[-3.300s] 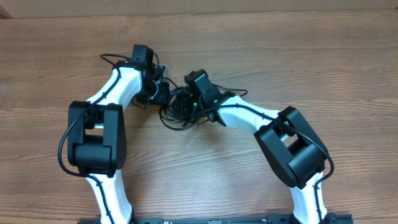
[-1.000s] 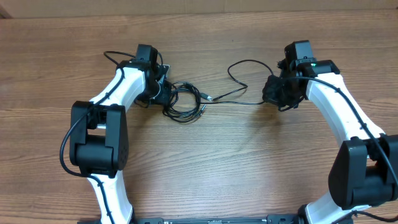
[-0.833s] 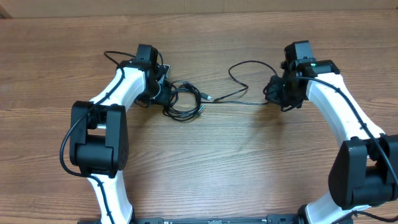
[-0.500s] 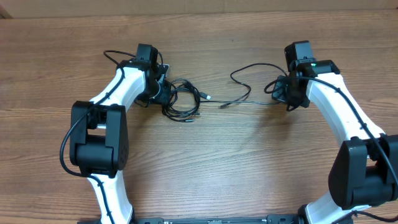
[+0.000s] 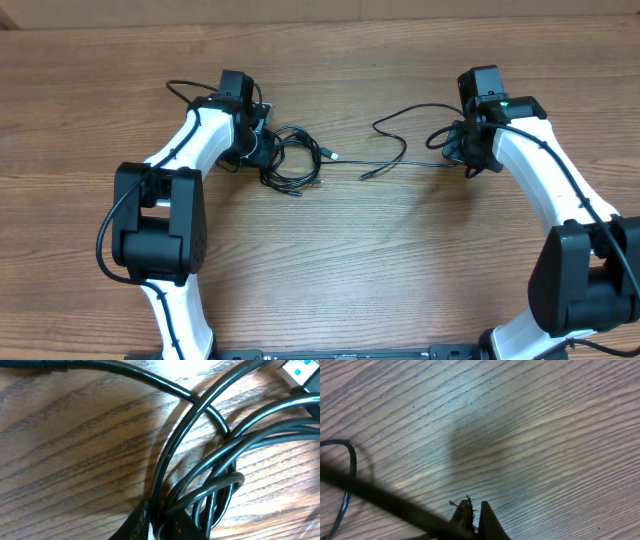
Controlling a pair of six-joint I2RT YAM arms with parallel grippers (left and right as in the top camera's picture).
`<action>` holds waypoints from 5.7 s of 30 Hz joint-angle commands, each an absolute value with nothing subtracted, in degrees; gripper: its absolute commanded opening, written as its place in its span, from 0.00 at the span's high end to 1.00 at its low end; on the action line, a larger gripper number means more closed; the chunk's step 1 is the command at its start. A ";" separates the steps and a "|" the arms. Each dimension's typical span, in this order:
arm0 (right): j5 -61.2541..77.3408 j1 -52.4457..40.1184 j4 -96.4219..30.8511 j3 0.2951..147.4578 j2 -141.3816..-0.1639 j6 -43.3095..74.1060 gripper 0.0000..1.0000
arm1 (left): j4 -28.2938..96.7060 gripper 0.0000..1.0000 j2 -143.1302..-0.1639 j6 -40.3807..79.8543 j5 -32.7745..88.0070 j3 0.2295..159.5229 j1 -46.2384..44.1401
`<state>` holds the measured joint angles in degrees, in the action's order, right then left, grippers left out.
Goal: Untangle cables
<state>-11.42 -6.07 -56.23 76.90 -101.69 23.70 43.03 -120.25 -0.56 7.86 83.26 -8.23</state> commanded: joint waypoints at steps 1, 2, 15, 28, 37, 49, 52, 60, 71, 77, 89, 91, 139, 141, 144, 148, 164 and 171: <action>-10.94 -5.39 -56.31 76.90 -101.69 23.94 0.94 | 43.13 0.84 -122.39 -0.62 2.57 82.59 -7.31; -10.85 -5.39 -56.36 76.90 -101.69 23.94 0.94 | 43.13 0.84 -122.39 -0.62 2.57 82.59 -7.31; -18.52 -5.37 -56.99 76.90 -101.69 23.53 0.94 | 43.03 0.85 -122.39 -0.62 3.38 82.59 -7.33; -11.90 -5.39 -57.28 76.90 -101.69 22.31 0.49 | 42.98 0.85 -122.39 -0.64 4.08 82.59 -7.33; 19.09 -6.39 -48.42 76.90 -101.69 17.08 0.32 | 43.97 0.56 -122.13 -0.67 5.15 83.42 -7.33; 19.81 -11.73 -44.14 76.88 -101.71 17.96 0.33 | 59.66 0.45 -119.81 1.98 18.31 91.83 -7.33; 19.81 -13.87 -44.14 76.88 -101.82 18.20 0.33 | 61.32 0.47 -119.85 5.96 19.09 91.29 -7.42; 19.77 -21.69 -39.66 76.88 -101.91 18.15 0.43 | 56.84 0.53 -119.90 12.56 16.27 83.42 -9.72; 19.59 -25.71 -35.51 76.79 -103.66 23.29 0.58 | 48.12 0.89 -119.90 7.25 10.81 76.23 -10.90; 20.18 -25.89 -37.34 75.92 -105.36 24.71 0.58 | 47.68 0.89 -119.90 7.27 6.09 76.25 -10.87; 12.23 -27.14 -24.27 72.31 -109.16 25.06 0.51 | 40.58 0.91 -119.90 3.38 5.96 76.23 -11.18; 9.87 -27.14 -20.99 72.34 -109.73 25.08 0.51 | 40.18 0.91 -119.90 2.31 6.02 76.23 -11.31; 26.63 -17.69 -24.97 72.38 -102.59 25.04 0.96 | 37.82 0.85 -119.90 -4.69 10.26 73.21 -11.29; 26.68 -17.06 -25.28 72.42 -102.52 24.82 0.96 | 37.87 0.86 -119.90 -4.19 9.76 73.21 -11.29; 26.70 -15.77 -26.30 72.49 -101.54 24.84 0.96 | 37.89 0.88 -119.90 -2.66 8.27 73.21 -11.29; 26.68 -13.98 -29.06 72.49 -97.49 23.22 0.96 | 37.82 0.89 -119.90 -0.80 6.59 73.21 -11.29; 26.63 -13.69 -32.25 72.49 -83.29 18.09 0.96 | 37.85 0.89 -119.90 -0.60 6.59 73.21 -11.29; 24.27 -14.09 -32.71 72.42 -85.58 18.11 0.70 | 37.82 0.88 -119.90 -0.60 6.61 73.21 -11.29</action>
<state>26.55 -13.87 -33.04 72.18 -83.90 18.61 36.82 -116.51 -1.45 11.29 76.14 -11.90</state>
